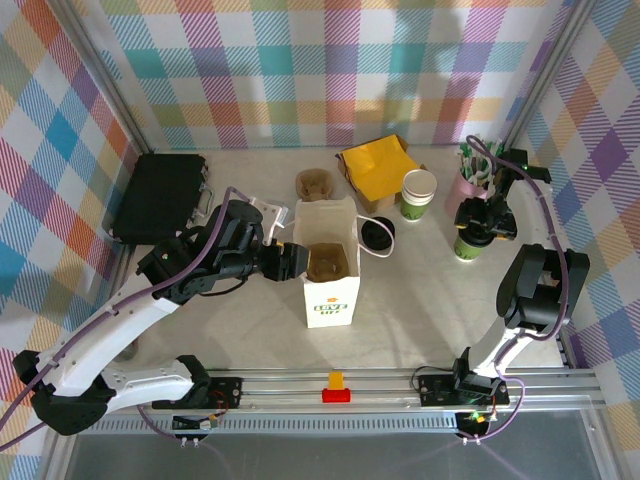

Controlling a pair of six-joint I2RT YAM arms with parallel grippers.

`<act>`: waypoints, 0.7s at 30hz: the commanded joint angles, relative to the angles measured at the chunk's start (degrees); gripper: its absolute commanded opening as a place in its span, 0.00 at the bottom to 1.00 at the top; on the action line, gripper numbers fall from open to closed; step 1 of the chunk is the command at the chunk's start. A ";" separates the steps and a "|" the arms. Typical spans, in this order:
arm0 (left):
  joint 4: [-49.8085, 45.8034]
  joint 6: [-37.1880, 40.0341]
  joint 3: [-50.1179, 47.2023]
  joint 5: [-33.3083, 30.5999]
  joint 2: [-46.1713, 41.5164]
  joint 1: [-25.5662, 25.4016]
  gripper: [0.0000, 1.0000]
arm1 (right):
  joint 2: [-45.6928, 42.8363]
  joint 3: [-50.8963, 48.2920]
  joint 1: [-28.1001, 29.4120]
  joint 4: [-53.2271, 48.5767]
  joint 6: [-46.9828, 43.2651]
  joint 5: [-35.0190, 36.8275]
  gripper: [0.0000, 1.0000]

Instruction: Pack the takeout coffee

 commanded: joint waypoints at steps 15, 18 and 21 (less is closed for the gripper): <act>-0.24 -0.91 -0.68 0.04 0.34 0.63 0.63 | 2.09 -1.20 0.29 0.94 -1.49 0.12 0.81; -0.22 -0.91 -0.78 0.04 0.36 0.62 0.63 | 2.32 -0.97 0.24 0.91 -1.53 0.39 0.82; -0.13 -0.91 -0.82 0.13 0.36 0.64 0.63 | 2.49 -0.83 0.34 1.03 -1.49 0.61 0.83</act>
